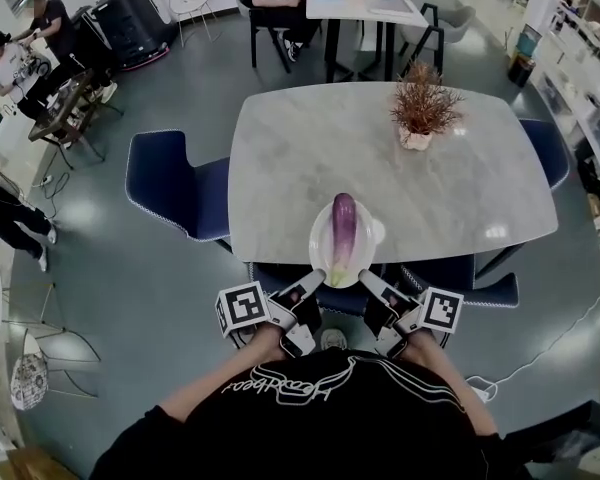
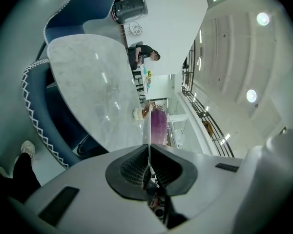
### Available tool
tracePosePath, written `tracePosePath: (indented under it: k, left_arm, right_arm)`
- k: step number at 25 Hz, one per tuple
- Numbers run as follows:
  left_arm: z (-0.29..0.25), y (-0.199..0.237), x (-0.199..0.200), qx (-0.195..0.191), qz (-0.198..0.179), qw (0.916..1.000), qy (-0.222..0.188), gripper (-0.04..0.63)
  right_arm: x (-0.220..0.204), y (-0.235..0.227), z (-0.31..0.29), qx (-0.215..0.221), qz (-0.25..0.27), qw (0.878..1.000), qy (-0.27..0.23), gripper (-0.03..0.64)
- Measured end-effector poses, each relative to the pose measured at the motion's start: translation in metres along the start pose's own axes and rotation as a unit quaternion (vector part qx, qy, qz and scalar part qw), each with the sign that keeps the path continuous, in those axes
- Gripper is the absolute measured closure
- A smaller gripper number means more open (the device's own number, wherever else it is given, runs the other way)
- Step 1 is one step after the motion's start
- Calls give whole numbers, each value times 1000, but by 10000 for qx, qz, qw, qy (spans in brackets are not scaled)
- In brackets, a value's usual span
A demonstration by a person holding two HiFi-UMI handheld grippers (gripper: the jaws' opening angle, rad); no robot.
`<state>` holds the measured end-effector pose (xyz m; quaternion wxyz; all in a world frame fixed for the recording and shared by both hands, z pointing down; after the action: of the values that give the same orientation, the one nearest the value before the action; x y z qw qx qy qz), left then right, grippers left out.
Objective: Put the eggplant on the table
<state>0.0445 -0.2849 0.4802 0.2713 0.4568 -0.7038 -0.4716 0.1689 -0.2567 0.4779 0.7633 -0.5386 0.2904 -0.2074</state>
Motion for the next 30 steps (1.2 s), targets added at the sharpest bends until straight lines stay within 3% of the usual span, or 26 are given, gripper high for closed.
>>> tracePosePath:
  k: [7, 19, 30]
  left_arm:
    - [-45, -16, 29, 22, -30, 10000, -55, 577]
    - [-91, -20, 62, 94, -12, 9996, -267, 577]
    - [-119, -2, 89, 246, 81, 9989, -393, 577]
  right_arm:
    - [52, -18, -13, -10, -13, 10000, -69, 578]
    - [101, -50, -30, -79, 20, 10000, 23, 578]
    - [122, -90, -46, -249, -244, 9994, 56, 578]
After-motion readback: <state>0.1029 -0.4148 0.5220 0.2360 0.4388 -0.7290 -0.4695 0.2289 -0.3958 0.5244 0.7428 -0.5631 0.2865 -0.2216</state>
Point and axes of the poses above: the fingertips, and each gripper's own axes: z backward along the fingers, y to its left, x out of its top, the point moved 3 cm from there along z, backward along the fingers, and after that the axes turned 15 degrees about x, right-handed, at the moved point
